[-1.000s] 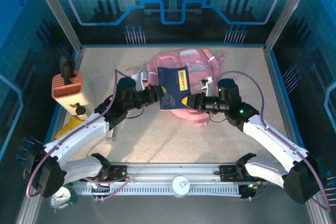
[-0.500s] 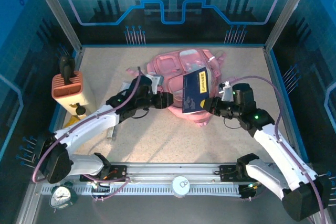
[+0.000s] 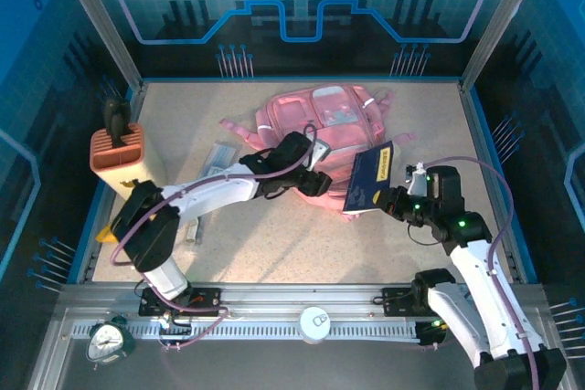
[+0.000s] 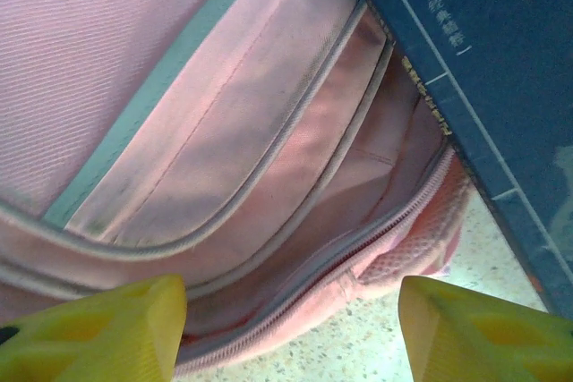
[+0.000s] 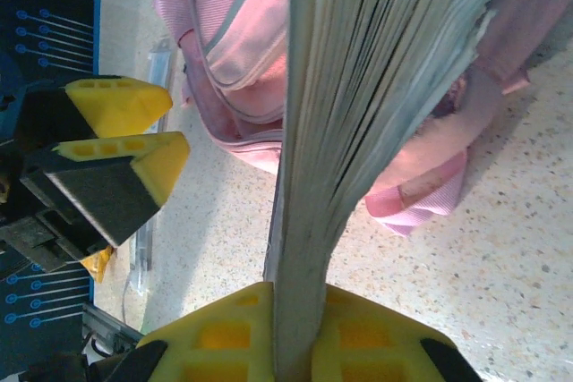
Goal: Pack the student bag
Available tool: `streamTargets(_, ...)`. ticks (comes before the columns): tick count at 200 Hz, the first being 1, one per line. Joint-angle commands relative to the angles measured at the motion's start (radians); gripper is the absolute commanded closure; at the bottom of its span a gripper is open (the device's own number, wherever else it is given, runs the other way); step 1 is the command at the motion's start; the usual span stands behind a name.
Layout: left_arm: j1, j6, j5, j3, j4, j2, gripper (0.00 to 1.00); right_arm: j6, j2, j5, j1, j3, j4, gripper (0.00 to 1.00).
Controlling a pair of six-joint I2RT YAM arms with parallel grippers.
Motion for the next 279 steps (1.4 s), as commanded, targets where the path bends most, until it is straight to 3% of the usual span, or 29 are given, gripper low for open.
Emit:
streamTargets(1, -0.023, 0.104, -0.062, 0.083, -0.036, 0.074, 0.34, -0.027, -0.011, -0.056, -0.039, -0.009, -0.003, 1.0)
streamTargets(82, -0.043, 0.205, -0.187, 0.247, -0.071, 0.294, 0.26, -0.045, 0.002, -0.099, -0.137, -0.034, -0.003, 1.0)
streamTargets(141, -0.046, 0.239, -0.234, 0.283, -0.041, 0.348, 0.3, -0.06, 0.001, -0.116, -0.199, -0.033, -0.012, 1.0)
streamTargets(229, -0.045, 0.344, -0.34, 0.317, 0.004, 0.387, 0.58, -0.079, -0.009, -0.137, -0.248, -0.019, -0.038, 1.0)
streamTargets(263, -0.043, 0.381, -0.368, 0.33, 0.021, 0.383, 0.71, -0.08, -0.014, -0.146, -0.259, -0.013, -0.041, 1.0)
streamTargets(279, -0.044, 0.393, -0.375, 0.337, 0.024, 0.373, 0.82, -0.083, -0.015, -0.144, -0.262, -0.005, -0.053, 1.0)
